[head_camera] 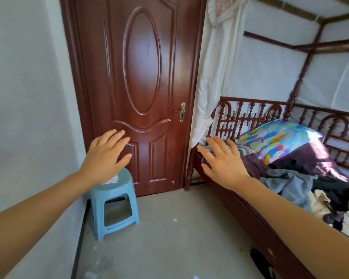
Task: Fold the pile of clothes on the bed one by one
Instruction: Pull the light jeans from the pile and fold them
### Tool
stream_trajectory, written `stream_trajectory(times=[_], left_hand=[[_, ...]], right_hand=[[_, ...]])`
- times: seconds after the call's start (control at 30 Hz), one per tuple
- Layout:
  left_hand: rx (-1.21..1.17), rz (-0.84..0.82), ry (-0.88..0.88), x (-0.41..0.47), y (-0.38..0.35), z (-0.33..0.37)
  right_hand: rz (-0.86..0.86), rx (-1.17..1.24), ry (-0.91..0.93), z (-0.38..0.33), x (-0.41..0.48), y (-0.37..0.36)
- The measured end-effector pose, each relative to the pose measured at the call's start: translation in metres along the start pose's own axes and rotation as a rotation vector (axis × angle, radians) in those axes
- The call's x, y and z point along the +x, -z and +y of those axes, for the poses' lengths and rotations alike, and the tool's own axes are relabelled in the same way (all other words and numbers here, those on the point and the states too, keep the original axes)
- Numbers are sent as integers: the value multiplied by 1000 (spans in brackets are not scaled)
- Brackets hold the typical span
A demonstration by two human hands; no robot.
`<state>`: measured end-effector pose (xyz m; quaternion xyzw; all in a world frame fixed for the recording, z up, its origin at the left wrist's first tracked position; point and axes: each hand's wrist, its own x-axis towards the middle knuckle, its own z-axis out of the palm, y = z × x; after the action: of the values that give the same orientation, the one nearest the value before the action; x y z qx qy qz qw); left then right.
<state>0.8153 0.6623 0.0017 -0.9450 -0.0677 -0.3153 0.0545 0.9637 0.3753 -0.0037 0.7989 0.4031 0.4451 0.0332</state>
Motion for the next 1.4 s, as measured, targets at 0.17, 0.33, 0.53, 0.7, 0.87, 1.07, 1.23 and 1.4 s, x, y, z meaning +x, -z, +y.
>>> stream_trajectory(times=[0.17,0.33,0.53,0.7,0.87,1.07,1.23,1.4], left_hand=[[-16,-12,-5,45,-52,-27],[-26,-33,-54,95,-123,-57],[-135,-19,-139,212,-209,-79],[-282,23,-245,320,-273,-60],[-435,-3,-424,395,-336,27],[-554,44,-652,482,-381,151],[-609,92,-702,555,-415,227],[-625,21,-762,599,-476,269]], right_hand=[[-13,66,-9,3,51,-67],[-82,20,62,16,80,-138],[-193,-97,-8,63,115,-207],[-269,-195,-199,128,137,-236],[-334,-312,-229,185,105,-254],[-279,-419,-419,285,69,-271],[-356,-492,-526,361,50,-298],[-497,-478,-646,411,44,-343]])
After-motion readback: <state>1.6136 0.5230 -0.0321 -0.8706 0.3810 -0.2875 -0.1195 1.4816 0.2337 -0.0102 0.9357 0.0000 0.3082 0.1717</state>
